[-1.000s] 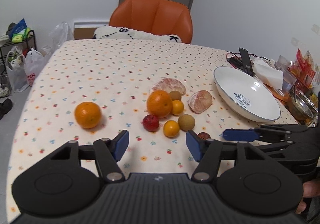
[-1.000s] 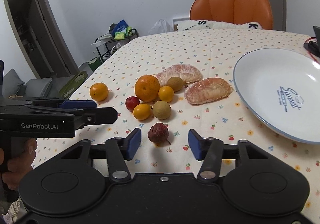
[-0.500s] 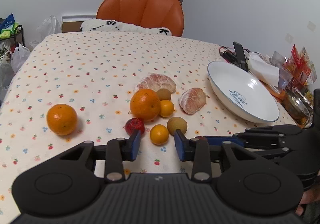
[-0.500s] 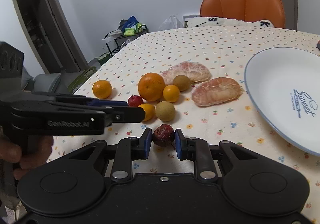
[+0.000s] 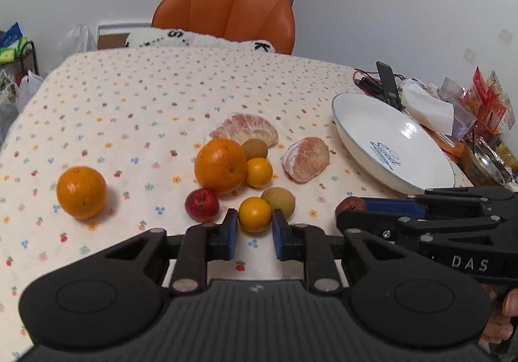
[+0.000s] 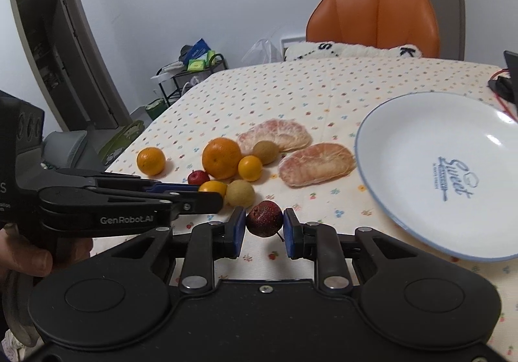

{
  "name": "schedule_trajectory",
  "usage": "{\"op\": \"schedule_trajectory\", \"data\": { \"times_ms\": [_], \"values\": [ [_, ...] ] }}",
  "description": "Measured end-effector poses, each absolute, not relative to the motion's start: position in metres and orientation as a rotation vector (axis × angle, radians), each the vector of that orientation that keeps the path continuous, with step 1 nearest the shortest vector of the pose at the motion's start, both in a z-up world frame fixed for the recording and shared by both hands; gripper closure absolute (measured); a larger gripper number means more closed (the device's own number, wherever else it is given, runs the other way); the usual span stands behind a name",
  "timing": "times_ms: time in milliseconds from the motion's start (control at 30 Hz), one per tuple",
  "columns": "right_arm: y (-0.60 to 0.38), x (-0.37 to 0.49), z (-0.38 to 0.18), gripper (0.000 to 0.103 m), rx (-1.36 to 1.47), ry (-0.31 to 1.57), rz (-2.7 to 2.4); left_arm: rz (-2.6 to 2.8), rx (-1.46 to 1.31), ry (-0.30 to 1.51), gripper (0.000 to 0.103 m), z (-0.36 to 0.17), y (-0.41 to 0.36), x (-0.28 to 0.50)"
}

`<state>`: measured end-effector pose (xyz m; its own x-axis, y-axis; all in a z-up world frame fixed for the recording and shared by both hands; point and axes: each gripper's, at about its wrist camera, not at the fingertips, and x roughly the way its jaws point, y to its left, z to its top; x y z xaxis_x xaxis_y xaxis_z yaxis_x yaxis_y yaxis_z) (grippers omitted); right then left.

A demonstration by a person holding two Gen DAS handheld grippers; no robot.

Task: Organize fruits
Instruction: 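Close the right tool on the dark red plum while the left tool grips the small orange fruit, then carry both fruits over the white plate and open both tools to drop them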

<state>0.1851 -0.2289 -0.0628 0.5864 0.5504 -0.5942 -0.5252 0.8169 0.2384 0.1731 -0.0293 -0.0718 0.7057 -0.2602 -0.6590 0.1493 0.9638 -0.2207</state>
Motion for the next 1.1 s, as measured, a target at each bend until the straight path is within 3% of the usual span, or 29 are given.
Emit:
{"op": "schedule_trajectory", "data": {
  "times_ms": [1100],
  "values": [
    [-0.324,0.174,-0.037,0.080,0.114,0.589,0.422,-0.324,-0.062,0.633,0.082,-0.013,-0.116,0.163]
  ]
}}
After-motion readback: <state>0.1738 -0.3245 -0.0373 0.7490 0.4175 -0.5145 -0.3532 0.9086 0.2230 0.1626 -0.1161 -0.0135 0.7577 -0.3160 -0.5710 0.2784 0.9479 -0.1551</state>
